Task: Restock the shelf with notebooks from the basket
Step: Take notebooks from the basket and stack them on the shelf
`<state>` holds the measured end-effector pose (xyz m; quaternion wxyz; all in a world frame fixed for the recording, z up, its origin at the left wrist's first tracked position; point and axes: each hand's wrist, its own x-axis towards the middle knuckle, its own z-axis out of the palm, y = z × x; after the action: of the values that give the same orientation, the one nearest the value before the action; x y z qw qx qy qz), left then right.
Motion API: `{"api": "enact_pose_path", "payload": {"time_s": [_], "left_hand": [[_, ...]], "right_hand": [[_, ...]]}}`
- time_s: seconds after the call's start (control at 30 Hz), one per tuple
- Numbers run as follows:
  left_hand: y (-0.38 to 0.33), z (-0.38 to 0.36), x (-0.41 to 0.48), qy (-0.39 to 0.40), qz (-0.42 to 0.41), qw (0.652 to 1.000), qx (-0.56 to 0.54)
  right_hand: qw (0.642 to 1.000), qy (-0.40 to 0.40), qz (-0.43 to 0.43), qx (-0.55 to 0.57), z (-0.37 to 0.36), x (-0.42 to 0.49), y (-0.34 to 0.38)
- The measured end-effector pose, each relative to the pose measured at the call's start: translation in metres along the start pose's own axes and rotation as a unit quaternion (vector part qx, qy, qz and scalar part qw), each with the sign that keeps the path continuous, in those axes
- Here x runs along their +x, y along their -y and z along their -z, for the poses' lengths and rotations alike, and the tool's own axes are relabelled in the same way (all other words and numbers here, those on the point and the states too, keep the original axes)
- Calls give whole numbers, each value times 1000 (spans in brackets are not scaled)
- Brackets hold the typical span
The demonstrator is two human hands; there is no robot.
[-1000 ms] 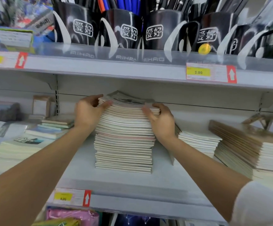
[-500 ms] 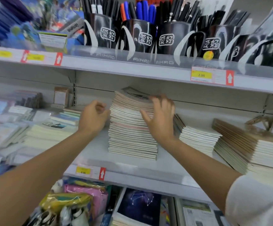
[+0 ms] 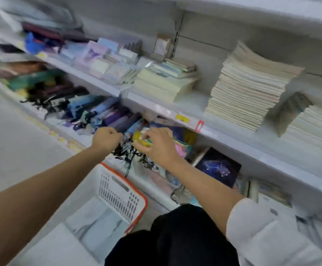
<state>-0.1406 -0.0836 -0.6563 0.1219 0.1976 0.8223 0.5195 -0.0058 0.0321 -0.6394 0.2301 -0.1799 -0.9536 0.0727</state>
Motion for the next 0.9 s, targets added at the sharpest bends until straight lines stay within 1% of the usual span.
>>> {"api": "enact_pose_path", "payload": {"time_s": [0.1, 0.2, 0.27, 0.47, 0.6, 0.7, 0.77, 0.83, 0.9], "left_hand": [[66, 26, -9, -18, 82, 996, -15], [125, 44, -18, -24, 149, 988, -17], [161, 51, -23, -34, 190, 981, -18], [257, 63, -42, -54, 298, 953, -18], [313, 62, -59, -63, 383, 920, -56], [346, 55, -71, -65, 439, 893, -71], [367, 52, -80, -62, 454, 887, -54], [389, 50, -91, -46, 467, 882, -35], [411, 51, -105, -35, 490, 871, -16]], "right_hand": [[996, 86, 27, 13, -51, -11, 32], [985, 164, 27, 56, -96, -23, 56], [975, 212, 22, 61, -123, -31, 69], [944, 326, 18, 46, -192, -51, 90], [913, 402, -9, 73, -233, -59, 87], [887, 438, -63, 134, -262, -65, 77], [874, 439, -110, 178, -281, -70, 71], [871, 431, -140, 192, -300, -76, 66], [861, 443, -159, 191, -320, -87, 66]]}}
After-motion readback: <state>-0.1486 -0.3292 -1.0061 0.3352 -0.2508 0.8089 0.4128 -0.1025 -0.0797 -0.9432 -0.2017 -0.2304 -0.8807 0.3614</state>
